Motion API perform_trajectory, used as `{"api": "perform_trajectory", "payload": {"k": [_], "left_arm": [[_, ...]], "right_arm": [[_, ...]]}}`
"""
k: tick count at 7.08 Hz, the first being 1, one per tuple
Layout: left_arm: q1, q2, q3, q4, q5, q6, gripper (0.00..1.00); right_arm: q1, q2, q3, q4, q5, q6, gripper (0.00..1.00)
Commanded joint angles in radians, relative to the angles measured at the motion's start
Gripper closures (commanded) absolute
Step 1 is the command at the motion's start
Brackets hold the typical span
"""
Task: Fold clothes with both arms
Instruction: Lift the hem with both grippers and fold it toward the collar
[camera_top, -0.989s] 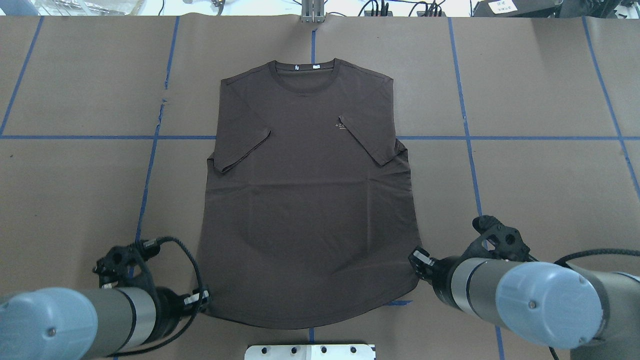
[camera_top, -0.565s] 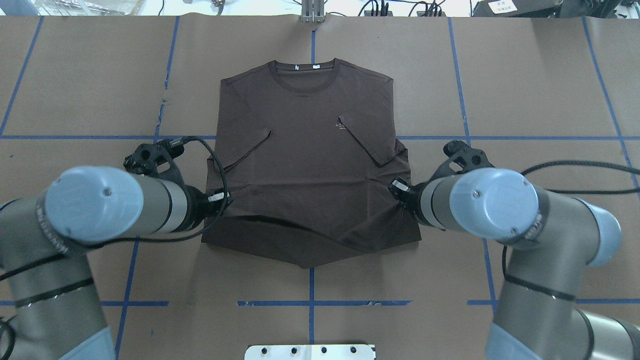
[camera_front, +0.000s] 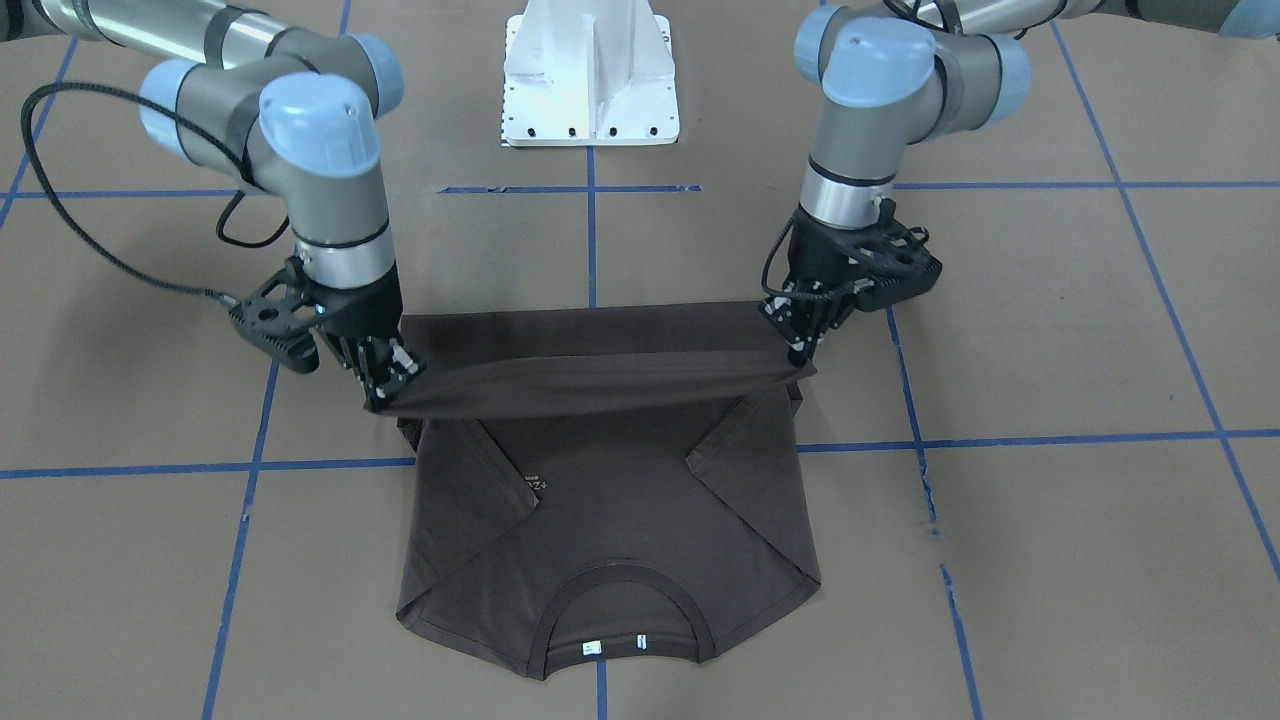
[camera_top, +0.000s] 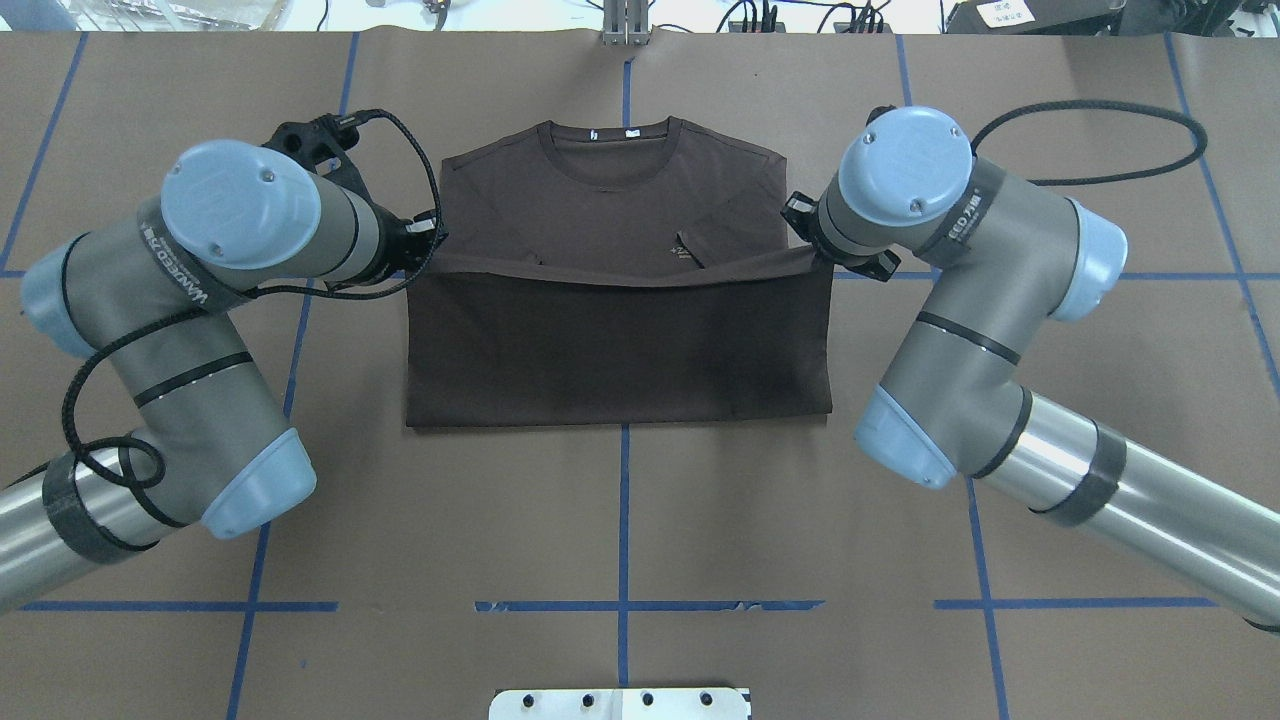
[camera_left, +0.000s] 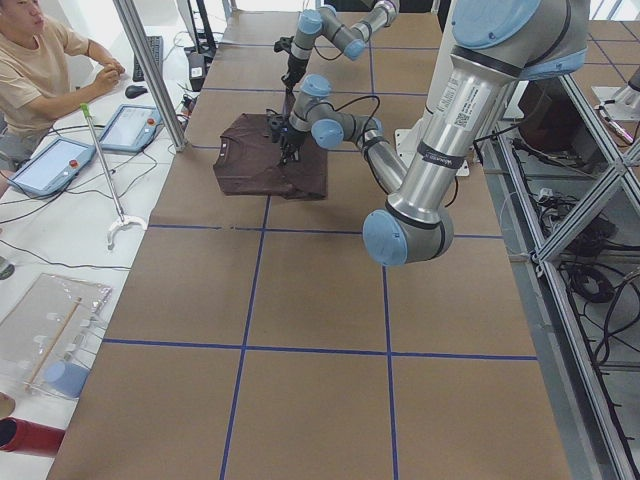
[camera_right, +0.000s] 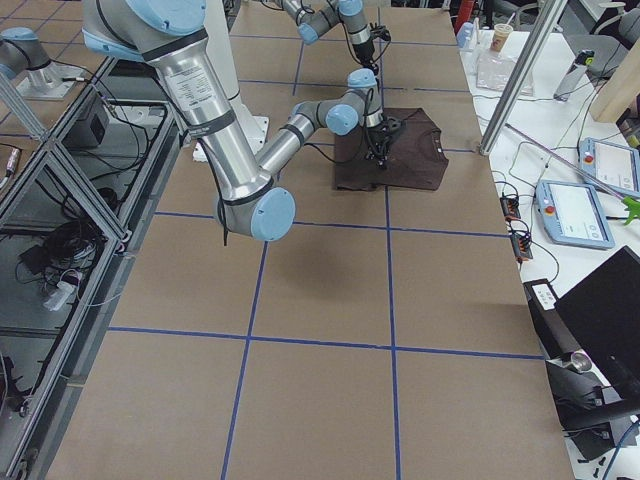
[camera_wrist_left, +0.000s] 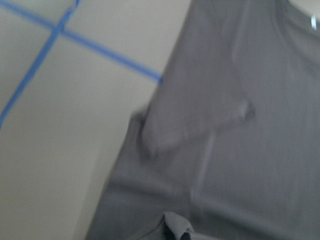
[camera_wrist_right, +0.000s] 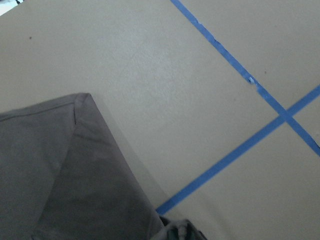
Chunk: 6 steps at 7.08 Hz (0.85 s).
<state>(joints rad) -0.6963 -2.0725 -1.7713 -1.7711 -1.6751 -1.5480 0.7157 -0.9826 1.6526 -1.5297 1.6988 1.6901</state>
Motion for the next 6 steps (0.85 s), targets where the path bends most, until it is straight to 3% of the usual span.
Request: {"api": "perform_trajectory", "payload": {"k": [1, 3, 4, 6], "left_arm": [[-0.026, -0.049, 0.149, -0.135, 0.037, 0.014, 1.0], [-0.037, -0.104, 0.357, -0.313, 0.08, 0.014, 1.0], [-0.043, -0.119, 0.412, -0.358, 0.08, 0.014, 1.0], [-0.054, -0.124, 0.447, -0.389, 0.098, 0.014, 1.0]], "right_arm": [[0.047, 0.103, -0.191, 0.098, 0.039, -0.012, 1.0], [0.08, 0.16, -0.375, 0.227, 0.045, -0.091, 1.0], [0.085, 0.192, -0.477, 0.322, 0.044, -0.101, 1.0], [0.096, 0.22, -0.522, 0.335, 0.044, -0.142, 1.0]]}}
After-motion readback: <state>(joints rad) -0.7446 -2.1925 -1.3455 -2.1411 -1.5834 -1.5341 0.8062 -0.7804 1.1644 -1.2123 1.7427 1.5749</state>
